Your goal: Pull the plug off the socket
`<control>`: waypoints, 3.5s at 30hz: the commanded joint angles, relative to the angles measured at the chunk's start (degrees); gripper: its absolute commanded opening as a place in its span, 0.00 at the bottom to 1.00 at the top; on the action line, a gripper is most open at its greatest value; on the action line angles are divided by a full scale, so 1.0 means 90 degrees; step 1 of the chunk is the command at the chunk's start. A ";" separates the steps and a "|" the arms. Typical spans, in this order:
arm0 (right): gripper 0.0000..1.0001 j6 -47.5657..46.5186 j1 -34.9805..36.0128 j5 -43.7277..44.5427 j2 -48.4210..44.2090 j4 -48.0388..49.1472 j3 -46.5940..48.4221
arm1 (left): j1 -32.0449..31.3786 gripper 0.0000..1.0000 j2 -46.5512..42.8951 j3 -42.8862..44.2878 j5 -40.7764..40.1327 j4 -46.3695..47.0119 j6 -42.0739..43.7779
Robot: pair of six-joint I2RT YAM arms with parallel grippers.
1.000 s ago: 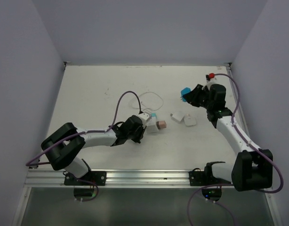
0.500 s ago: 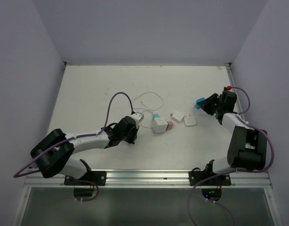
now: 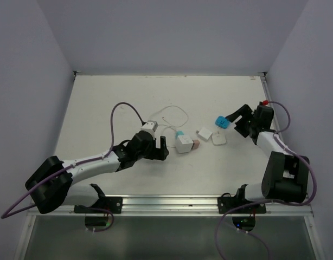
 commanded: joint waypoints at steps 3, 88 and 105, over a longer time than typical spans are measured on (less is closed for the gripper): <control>0.82 -0.0421 -0.0035 0.0500 -0.1204 -0.0940 0.0284 | 0.0037 1.00 -0.0107 0.0453 -0.0379 0.0230 -0.2026; 0.95 -0.2510 0.3294 -0.2568 -0.1186 -0.1116 0.0343 | 0.1403 0.00 0.0831 -0.1090 0.2451 0.4889 -0.1855; 0.99 -0.3868 0.5482 -0.0195 -0.2436 -0.0501 -0.0312 | 0.2653 0.00 -0.0028 -0.0416 0.4903 0.2653 -0.0622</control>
